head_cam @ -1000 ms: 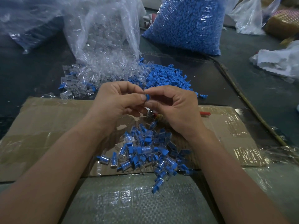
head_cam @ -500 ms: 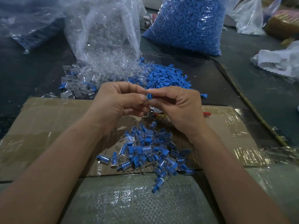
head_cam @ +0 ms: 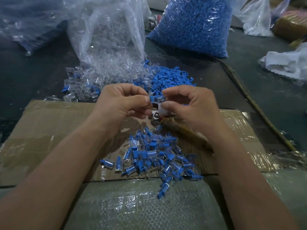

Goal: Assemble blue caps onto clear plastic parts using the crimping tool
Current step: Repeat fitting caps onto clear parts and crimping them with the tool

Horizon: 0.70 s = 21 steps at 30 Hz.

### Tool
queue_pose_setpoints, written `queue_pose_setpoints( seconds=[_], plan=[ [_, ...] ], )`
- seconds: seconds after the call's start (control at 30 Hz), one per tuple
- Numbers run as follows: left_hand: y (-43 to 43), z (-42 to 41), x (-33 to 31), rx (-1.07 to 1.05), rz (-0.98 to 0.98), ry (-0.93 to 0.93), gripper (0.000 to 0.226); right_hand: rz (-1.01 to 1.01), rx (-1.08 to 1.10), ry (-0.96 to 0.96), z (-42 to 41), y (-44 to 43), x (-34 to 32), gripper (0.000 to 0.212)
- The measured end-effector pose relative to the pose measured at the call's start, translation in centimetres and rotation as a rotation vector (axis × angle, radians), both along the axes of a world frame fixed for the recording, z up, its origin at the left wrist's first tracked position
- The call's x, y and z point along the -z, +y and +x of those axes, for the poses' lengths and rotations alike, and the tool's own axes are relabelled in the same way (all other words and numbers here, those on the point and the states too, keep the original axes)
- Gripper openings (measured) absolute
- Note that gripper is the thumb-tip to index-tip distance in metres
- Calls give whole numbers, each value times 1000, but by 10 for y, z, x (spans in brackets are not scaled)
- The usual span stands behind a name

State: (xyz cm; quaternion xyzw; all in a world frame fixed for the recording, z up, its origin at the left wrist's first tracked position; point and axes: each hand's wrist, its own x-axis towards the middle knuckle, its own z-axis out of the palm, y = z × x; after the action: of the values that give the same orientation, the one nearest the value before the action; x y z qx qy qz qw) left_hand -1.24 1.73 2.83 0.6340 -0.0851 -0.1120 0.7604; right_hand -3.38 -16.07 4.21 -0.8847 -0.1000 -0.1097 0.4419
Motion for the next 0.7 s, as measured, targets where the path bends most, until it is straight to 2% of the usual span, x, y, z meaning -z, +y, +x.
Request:
queue_pose_setpoints(
  seconds=[0.13,0.3,0.37,0.43,0.53,0.7],
  plan=[
    [1,1,0,-44,-34,22,10,-187,86,245,3,-32,-11,34],
    [-1,1,-1,-62,-69,33,16,-444,-26,569,-1,-39,-16,62],
    [-1,1,-1,-59,-78,30,17,-582,-63,613,0,-35,-14,78],
    [0,2,1,-42,-68,23,17,-644,-50,612,1,-32,-11,85],
    [1,4,3,-16,-46,7,15,-639,-16,592,2,-30,-10,78],
    [1,6,6,-15,-45,-5,13,-701,27,445,3,-25,-10,47]
  ],
)
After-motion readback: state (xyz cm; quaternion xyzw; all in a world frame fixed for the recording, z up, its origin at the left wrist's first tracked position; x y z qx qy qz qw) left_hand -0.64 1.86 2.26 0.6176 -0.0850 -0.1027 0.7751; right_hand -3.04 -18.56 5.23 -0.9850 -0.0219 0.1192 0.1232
